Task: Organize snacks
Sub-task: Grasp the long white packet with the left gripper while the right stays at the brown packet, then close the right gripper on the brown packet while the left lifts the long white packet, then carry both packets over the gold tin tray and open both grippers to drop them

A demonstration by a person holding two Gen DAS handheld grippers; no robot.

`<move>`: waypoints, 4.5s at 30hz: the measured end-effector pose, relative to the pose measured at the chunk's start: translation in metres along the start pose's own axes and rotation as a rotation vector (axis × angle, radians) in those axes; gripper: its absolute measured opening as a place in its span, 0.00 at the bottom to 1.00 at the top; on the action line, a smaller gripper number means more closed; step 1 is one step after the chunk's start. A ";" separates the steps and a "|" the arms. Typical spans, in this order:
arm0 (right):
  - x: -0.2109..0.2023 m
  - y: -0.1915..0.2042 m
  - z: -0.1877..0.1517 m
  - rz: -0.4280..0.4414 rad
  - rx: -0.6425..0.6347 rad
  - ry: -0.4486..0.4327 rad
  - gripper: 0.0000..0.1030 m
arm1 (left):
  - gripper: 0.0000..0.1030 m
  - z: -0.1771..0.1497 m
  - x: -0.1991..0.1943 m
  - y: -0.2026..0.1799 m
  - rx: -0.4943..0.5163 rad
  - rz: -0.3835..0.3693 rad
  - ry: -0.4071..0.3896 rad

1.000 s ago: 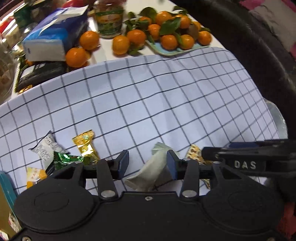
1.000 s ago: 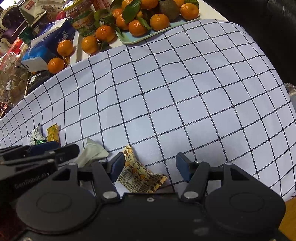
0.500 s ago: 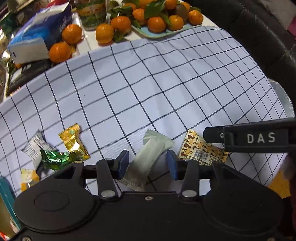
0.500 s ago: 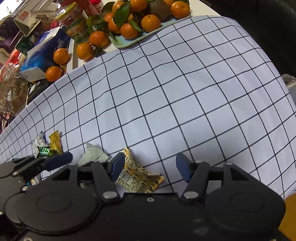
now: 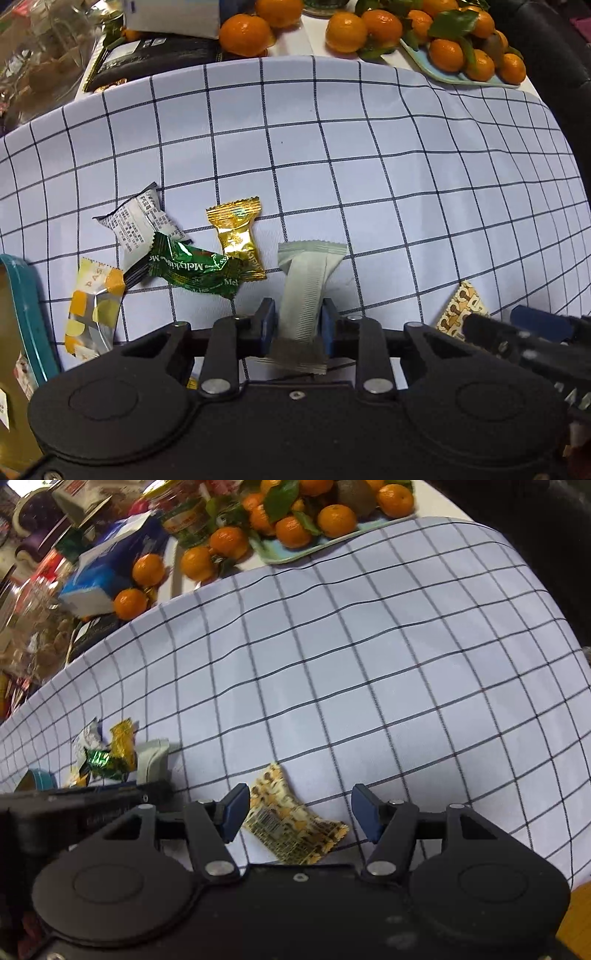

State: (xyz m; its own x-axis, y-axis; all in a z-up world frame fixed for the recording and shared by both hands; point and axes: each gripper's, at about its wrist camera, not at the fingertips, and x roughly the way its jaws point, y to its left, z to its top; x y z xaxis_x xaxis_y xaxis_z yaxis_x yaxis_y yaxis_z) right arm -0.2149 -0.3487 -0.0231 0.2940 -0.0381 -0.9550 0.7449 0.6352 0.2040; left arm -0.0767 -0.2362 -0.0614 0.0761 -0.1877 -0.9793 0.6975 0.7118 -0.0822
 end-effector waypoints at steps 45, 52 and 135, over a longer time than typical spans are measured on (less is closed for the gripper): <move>0.014 0.059 0.011 -0.120 -0.018 -0.037 0.41 | 0.28 -0.005 -0.035 0.040 -0.069 0.039 -0.059; 0.015 0.073 0.011 -0.067 0.015 -0.006 0.41 | 0.28 -0.005 -0.039 0.058 -0.094 0.069 -0.066; -0.001 0.292 -0.062 0.397 -0.467 -0.052 0.34 | 0.34 -0.059 -0.114 0.300 -0.628 0.250 -0.187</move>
State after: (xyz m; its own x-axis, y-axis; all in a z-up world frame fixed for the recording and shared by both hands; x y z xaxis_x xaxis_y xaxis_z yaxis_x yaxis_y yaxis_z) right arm -0.0344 -0.1151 0.0239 0.5331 0.2402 -0.8112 0.2352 0.8790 0.4149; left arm 0.0817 0.0391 0.0145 0.3412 -0.0407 -0.9391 0.1034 0.9946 -0.0055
